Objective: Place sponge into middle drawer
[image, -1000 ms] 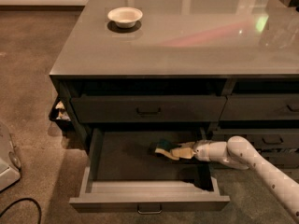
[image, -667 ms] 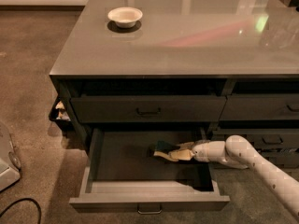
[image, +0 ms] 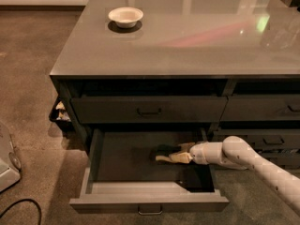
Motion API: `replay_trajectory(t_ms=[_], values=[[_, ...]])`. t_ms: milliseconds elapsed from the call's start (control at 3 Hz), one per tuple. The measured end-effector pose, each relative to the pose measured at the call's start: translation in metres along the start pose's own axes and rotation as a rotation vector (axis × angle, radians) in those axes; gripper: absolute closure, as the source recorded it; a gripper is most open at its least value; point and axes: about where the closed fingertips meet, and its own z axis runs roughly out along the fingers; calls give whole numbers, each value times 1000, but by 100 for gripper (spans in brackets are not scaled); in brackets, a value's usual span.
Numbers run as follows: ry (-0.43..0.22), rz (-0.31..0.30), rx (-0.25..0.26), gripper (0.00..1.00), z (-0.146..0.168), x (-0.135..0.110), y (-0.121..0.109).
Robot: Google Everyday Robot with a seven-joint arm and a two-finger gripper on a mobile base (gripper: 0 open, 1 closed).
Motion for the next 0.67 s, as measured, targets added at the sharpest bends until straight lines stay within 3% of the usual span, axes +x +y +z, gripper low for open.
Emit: replay_trajectory(t_ms=[333, 667], values=[[46, -18, 39, 0, 4, 4, 2], [46, -19, 39, 0, 4, 5, 2]])
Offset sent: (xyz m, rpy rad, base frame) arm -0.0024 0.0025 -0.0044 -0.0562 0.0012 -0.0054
